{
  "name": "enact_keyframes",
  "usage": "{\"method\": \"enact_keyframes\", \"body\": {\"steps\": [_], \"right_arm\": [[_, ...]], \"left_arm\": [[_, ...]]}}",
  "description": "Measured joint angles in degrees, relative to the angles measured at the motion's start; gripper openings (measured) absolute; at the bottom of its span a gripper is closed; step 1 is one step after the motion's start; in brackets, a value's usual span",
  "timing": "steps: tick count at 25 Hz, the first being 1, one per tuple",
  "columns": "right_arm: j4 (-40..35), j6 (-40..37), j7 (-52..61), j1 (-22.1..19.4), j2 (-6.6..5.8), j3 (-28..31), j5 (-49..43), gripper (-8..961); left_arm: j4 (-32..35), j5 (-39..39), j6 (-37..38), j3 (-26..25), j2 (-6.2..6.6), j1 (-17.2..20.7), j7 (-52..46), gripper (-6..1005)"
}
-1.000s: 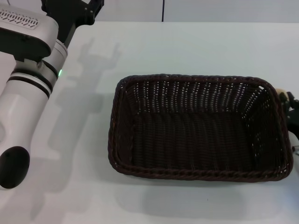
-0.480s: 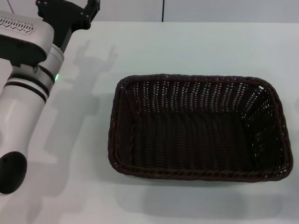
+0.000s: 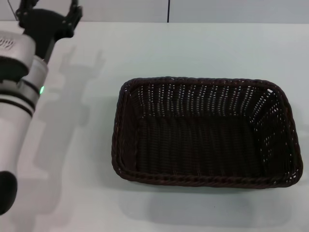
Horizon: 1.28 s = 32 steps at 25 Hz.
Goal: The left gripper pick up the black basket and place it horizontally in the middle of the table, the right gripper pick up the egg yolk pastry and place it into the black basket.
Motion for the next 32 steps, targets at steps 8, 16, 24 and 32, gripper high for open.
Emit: {"method": "enact_keyframes", "body": {"steps": [8, 16, 24, 32], "right_arm": [[1.22, 6.08, 0.21, 4.05, -0.16, -1.57, -8.41, 103], [1.22, 4.94, 0.41, 2.24, -0.2, 0.29, -7.98, 262], [-4.32, 5.22, 6.31, -4.25, -0.32, 9.47, 5.01, 473], [-13.28, 11.9, 13.25, -9.7, -0.13, 11.57, 17.07, 822]], "left_arm": [[9.84, 0.3, 9.87, -0.87, 0.35, 2.25, -11.77, 800], [18.22, 0.3, 14.19, -1.77, 0.4, 2.41, -16.29, 800], [25.66, 0.37, 19.07, -4.38, 0.54, 3.11, -22.97, 800], [33.31, 0.03, 23.75, -6.29, 0.49, 3.2, -28.42, 800]]}}
